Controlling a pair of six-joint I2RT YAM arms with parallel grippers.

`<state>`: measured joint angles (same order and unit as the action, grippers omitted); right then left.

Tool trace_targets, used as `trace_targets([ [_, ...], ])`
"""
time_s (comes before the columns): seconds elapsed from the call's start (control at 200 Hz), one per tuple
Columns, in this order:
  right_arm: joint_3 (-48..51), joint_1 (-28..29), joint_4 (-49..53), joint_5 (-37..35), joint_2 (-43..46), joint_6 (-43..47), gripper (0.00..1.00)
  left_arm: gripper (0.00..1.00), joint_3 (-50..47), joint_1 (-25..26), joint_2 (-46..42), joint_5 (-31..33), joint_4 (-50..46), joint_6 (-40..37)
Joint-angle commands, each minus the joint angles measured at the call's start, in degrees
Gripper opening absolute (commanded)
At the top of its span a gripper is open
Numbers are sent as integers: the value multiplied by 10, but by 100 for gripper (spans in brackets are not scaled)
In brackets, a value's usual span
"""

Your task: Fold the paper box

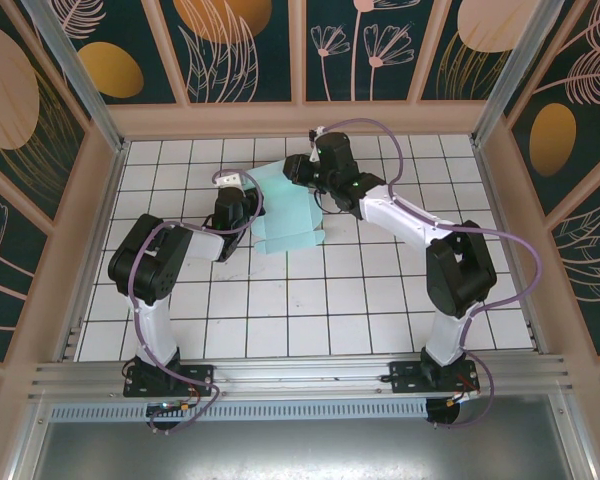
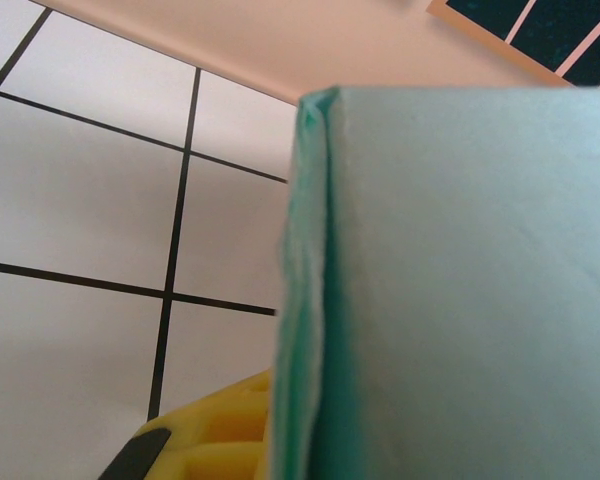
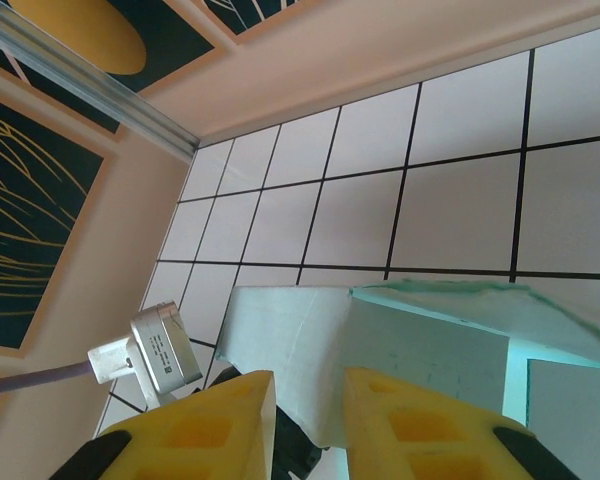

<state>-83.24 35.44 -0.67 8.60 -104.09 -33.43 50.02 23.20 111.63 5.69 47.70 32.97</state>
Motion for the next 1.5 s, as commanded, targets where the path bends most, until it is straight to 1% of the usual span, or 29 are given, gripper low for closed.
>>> trace_targets([
  [0.0,-17,-3,14,-4,-13,-10,26,0,-2,-1,-8,2,20,-6],
  [0.205,-11,-4,19,-22,-5,-12,30,0,-1,-1,-7,5,18,-8],
  [0.345,-6,-4,22,-20,0,-12,31,0,-3,-1,-6,5,20,-5],
  [0.685,-14,-3,18,5,-16,-25,24,0,-5,0,-6,-2,23,-5],
  [0.86,-17,-3,18,11,-19,-28,25,0,-6,0,-6,-2,25,-3],
  [0.94,-18,-4,17,13,-19,-29,22,0,-8,-1,-7,-4,26,-1],
  [1.0,-19,-3,18,17,-20,-30,17,0,-9,-1,-9,-3,25,-2],
  [1.07,-17,-3,16,13,-17,-31,6,0,-9,-1,-10,-2,25,-3],
  [1.126,-12,-4,11,12,-14,-33,0,0,-9,-1,-10,-3,26,-2],
  [1.241,-7,-3,8,8,-8,-34,0,0,-11,0,-11,-2,25,-3],
  [1.271,-6,-3,7,7,-6,-34,4,0,-12,-1,-11,-2,26,-2],
  [1.316,-3,-3,3,5,-3,-34,18,0,-11,-1,-11,-2,26,-2],
  [1.346,-1,-3,1,2,0,-34,23,0,-11,-1,-10,-3,25,-1],
  [1.381,2,-2,-1,1,3,-34,27,0,-11,-1,-10,-3,26,0],
  [1.491,29,0,-30,-1,34,-31,32,0,-11,-1,-10,0,22,2],
])
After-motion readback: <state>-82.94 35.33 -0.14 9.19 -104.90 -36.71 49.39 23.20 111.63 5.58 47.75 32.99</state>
